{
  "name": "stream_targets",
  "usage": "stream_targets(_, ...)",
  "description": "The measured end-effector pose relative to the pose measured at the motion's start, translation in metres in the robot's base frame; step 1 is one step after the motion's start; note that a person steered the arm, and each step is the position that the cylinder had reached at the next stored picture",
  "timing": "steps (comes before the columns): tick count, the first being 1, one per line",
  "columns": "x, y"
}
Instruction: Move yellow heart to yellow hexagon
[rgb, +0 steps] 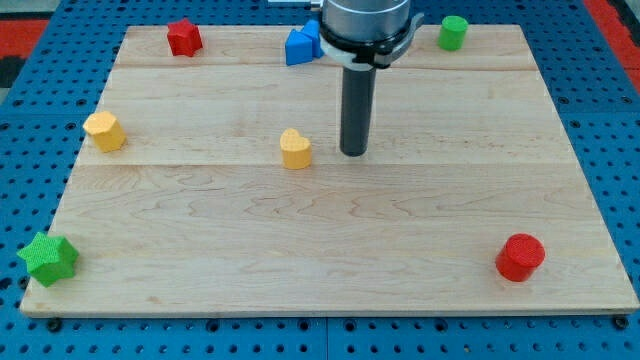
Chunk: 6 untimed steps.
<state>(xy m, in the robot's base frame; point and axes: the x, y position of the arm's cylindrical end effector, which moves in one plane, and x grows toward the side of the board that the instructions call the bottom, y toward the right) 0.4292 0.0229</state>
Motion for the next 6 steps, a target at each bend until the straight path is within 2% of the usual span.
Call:
stream_targets(1, 0.009, -0.074)
stream_targets(2, -0.004, -0.174)
stream_targets(3, -0.007, -0.205)
stream_targets(5, 0.006, -0.077)
stream_targets(6, -0.032, -0.131)
